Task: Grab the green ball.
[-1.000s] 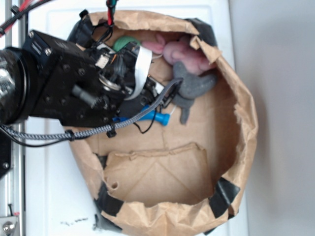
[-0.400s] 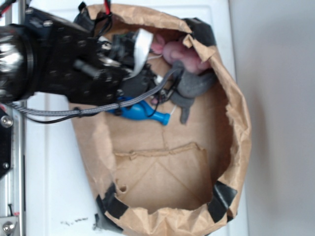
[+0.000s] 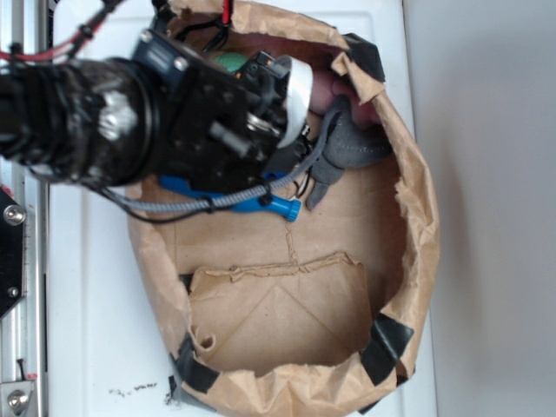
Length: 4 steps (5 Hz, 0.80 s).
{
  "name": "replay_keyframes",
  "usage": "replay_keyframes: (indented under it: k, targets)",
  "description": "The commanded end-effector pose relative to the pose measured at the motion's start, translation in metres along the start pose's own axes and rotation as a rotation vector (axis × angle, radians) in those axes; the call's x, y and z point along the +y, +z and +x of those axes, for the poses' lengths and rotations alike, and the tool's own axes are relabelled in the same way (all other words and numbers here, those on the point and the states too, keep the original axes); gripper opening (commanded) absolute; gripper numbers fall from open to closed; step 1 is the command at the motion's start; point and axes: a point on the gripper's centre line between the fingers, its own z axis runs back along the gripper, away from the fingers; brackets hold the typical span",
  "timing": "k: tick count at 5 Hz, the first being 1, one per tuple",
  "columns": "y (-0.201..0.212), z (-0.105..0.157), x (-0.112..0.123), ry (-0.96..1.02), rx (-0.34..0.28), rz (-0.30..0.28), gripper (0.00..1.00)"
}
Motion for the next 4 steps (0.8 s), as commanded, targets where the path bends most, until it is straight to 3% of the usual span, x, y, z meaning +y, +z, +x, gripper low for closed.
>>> replay_keyframes:
  k: [1, 4]
  targets:
    - [0.012, 0.011, 0.001, -0.005, -0.008, -0.045, 0.0]
    - [0.024, 0.011, -0.003, -0.019, -0.02, -0.076, 0.0]
